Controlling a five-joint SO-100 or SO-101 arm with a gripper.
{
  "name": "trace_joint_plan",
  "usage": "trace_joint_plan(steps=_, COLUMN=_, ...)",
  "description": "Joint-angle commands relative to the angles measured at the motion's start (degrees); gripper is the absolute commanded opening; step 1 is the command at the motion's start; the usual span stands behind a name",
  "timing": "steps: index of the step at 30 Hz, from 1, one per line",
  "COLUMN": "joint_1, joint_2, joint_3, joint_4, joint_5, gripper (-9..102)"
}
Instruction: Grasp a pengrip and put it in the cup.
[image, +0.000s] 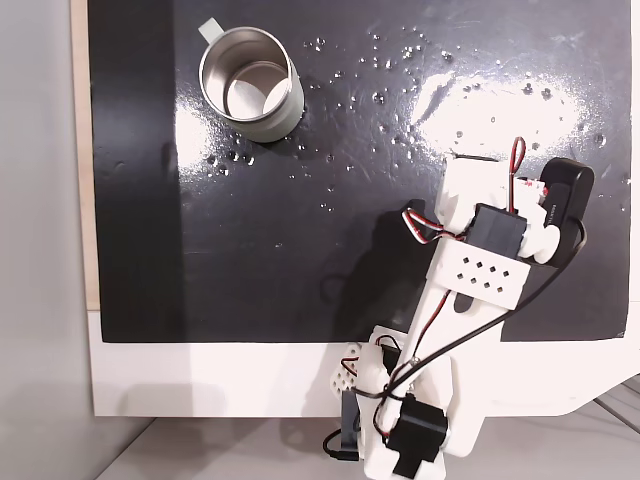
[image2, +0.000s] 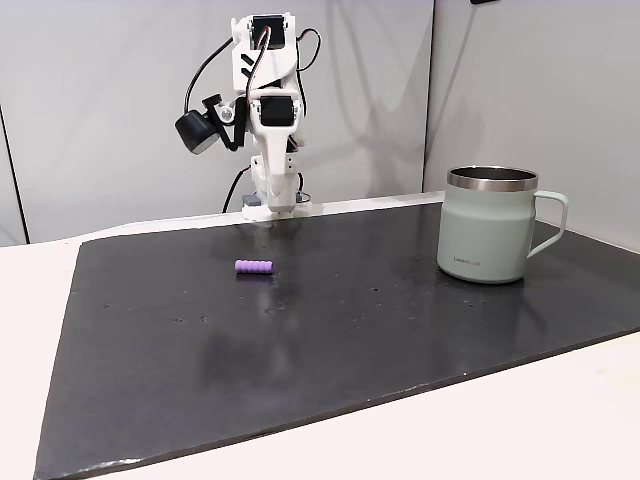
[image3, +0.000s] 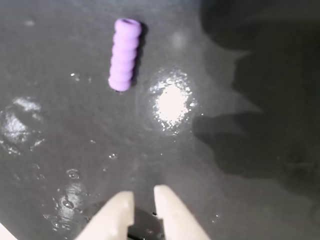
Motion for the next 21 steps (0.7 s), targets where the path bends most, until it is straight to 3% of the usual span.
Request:
trace_joint_plan(steps=1, joint_1=1.23, joint_2=-3.69, joint_3=-6.50, joint_4=1.41, joint_5=0.09, gripper=6)
trace_joint_plan(steps=7, joint_1=1.67, joint_2=-9.84, joint_3=-10.55, joint_4=2.99, joint_5=-0.97, gripper=22)
trace_joint_plan(steps=21, joint_1=6.24, joint_2=-21.27, joint_3=-15.73, joint_4=1.85, joint_5=-3.60, gripper=23)
